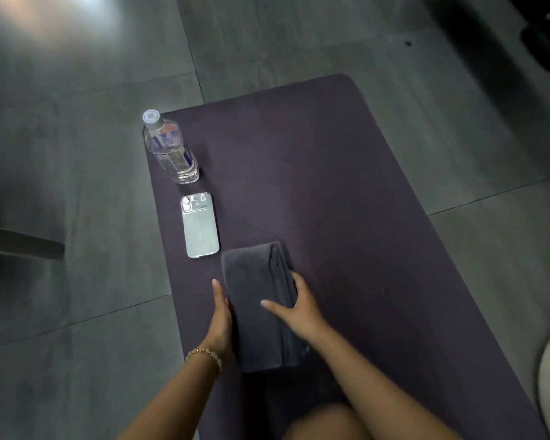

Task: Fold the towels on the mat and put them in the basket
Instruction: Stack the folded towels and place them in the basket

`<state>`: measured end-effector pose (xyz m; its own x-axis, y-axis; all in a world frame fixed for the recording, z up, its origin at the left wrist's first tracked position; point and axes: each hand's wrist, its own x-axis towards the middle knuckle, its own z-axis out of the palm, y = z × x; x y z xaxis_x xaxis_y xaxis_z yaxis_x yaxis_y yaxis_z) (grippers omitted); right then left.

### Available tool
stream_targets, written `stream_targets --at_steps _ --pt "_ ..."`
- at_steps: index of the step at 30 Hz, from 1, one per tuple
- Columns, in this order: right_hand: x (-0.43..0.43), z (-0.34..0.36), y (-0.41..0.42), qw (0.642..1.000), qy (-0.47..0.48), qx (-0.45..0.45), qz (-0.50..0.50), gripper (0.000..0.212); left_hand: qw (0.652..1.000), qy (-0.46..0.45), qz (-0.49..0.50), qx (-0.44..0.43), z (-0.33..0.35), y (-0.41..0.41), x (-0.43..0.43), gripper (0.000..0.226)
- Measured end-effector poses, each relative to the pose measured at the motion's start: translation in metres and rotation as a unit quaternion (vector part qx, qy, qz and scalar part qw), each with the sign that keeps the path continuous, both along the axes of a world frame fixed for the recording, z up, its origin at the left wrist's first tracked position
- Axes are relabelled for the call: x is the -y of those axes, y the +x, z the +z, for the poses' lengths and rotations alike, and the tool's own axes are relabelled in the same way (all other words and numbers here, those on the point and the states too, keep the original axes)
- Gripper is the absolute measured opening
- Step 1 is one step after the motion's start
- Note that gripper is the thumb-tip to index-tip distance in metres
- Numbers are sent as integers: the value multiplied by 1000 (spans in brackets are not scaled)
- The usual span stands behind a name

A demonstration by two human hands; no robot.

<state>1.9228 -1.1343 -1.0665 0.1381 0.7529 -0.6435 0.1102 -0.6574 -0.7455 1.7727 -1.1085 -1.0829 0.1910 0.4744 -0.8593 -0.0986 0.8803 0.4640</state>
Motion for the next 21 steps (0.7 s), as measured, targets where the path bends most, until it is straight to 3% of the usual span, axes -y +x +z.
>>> stream_targets --at_steps 2,3,5,8,12,14,17,21 --pt "7 -16 -10 991 -18 131 -15 95 999 17 -44 -11 4 4 0 78" --pt "8 -19 -12 989 -39 141 -29 107 997 33 -66 -26 5 6 -1 81" --pt "9 -24 -10 993 -82 52 -74 119 994 49 -78 -58 8 11 -2 82" --pt "7 -23 4 984 -115 -89 -105 110 996 14 -84 -37 15 19 -3 87" --pt "6 2 29 969 -98 -215 -68 54 992 54 -116 7 39 38 -15 62" --pt "8 18 47 966 -65 -234 -84 57 985 74 -155 31 57 53 -25 55" --pt "13 46 87 963 -10 -242 -115 71 967 90 -233 51 92 91 -38 62" --pt "27 112 161 959 58 -198 -197 85 940 132 -305 81 147 173 -42 65"
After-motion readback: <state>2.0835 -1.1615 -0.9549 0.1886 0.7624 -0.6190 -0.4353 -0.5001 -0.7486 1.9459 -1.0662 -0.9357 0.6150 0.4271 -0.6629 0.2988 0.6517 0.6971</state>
